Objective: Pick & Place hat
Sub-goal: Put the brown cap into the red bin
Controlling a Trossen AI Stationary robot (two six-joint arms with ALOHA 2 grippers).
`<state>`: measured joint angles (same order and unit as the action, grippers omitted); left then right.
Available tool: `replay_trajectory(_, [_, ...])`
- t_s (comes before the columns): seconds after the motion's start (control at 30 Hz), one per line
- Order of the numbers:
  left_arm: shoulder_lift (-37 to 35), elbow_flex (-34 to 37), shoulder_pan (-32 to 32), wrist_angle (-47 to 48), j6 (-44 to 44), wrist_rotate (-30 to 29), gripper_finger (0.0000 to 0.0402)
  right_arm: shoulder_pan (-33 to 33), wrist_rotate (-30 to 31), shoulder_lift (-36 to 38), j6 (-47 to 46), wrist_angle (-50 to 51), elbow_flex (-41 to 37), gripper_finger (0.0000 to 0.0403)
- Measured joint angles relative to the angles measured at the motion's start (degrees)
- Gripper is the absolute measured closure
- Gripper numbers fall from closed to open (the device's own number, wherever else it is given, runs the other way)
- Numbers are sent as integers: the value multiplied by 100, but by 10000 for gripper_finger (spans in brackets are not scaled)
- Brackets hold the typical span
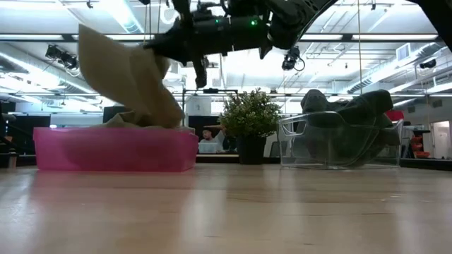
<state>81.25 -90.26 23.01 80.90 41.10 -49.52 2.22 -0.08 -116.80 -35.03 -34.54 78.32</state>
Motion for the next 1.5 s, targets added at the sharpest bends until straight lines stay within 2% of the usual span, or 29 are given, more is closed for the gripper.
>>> replay_trajectory(0.07, [0, 0, -3, 1, -2, -1, 394, 7, 43, 3, -112, 341, 0, 394])
replay_trajectory(0.23, [0, 0, -5, 10, -2, 0, 396, 13, 708, 3, -190, 1388, 0, 394])
replay_trajectory(0.33, [0, 0, -9, 130, 148, 0, 397, 93, 746, 3, 10, 1657, 0, 391])
replay_trajectory(0.67, [0, 2, -206, 724, 732, 66, 378, 228, 820, 3, 424, 1328, 0, 340])
replay_trajectory(0.93, [39, 104, -675, 864, 1096, 92, 395, 225, 684, 83, 1230, 1251, 0, 288])
replay_trajectory(1.03, [49, 525, -891, 817, 1251, 395, 397, 218, 676, 394, 1493, 1381, -4, 279])
replay_trajectory(1.1, [50, 973, -1005, 747, 1402, 518, 397, 204, 667, 720, 1714, 1803, -4, 277])
replay_trajectory(1.23, [50, 2022, -1143, 297, 1685, 626, 398, 139, 676, 1517, 2254, 3236, -4, 284])
replay_trajectory(1.37, [52, 2894, -1196, -452, 1658, 1112, 398, -72, 722, 2312, 2612, 4419, -2, 300])
replay_trajectory(1.5, [52, 3276, -1142, -639, 1799, 1300, 398, -353, 1241, 2833, 2709, 5241, -2, 324])
